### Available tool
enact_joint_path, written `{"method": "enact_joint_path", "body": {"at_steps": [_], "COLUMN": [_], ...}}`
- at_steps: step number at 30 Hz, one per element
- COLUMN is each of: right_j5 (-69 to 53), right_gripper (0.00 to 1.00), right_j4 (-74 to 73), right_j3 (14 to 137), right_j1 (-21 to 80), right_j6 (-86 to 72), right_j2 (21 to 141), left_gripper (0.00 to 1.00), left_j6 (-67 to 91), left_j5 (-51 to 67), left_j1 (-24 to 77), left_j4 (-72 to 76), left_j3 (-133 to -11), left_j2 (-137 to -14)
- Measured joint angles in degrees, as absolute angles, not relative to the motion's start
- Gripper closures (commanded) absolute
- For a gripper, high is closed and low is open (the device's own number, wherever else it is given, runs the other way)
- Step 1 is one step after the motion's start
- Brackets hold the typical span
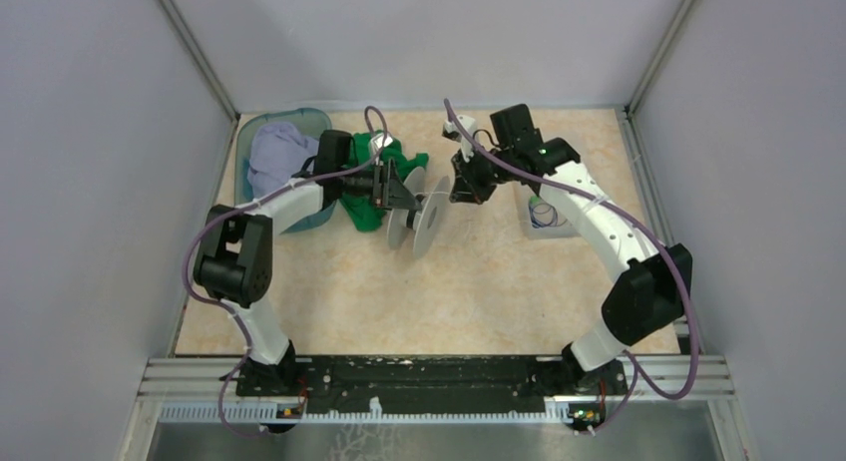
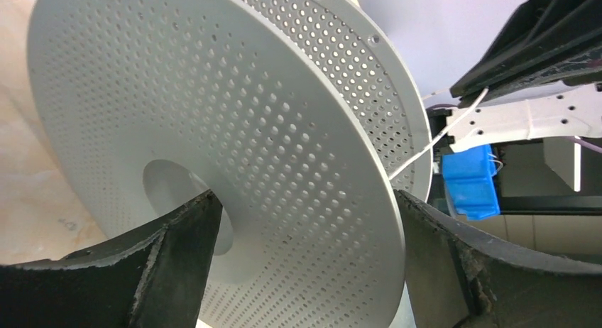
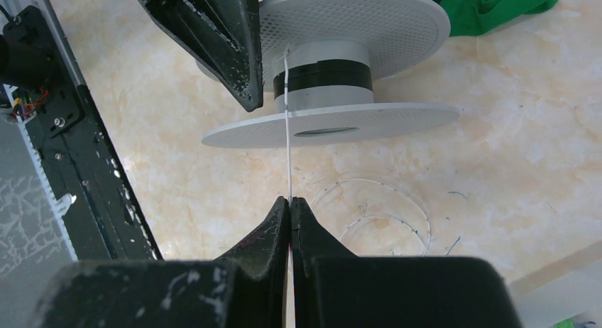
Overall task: Wrap the cables
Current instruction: Wrap the cable around the cable reel.
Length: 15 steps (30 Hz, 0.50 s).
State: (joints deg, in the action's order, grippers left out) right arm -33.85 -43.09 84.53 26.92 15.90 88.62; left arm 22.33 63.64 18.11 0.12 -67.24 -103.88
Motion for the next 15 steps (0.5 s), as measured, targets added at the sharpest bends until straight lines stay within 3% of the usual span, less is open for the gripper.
{"method": "enact_joint_path", "body": {"at_steps": [15], "right_j5": [-32.01], "right_gripper": [1.0], "right_j4": [-43.03], "right_j3": [86.04], "right_j1": [27.62], "right_j6": [14.87], "right_j2": [91.02], "left_gripper": [0.25], "left_j6": [11.64], "left_j5": [49.43], "left_j1": [19.05], "left_j4": [-13.78], "left_j3": [-70.87], "left_j2": [-98.28]}}
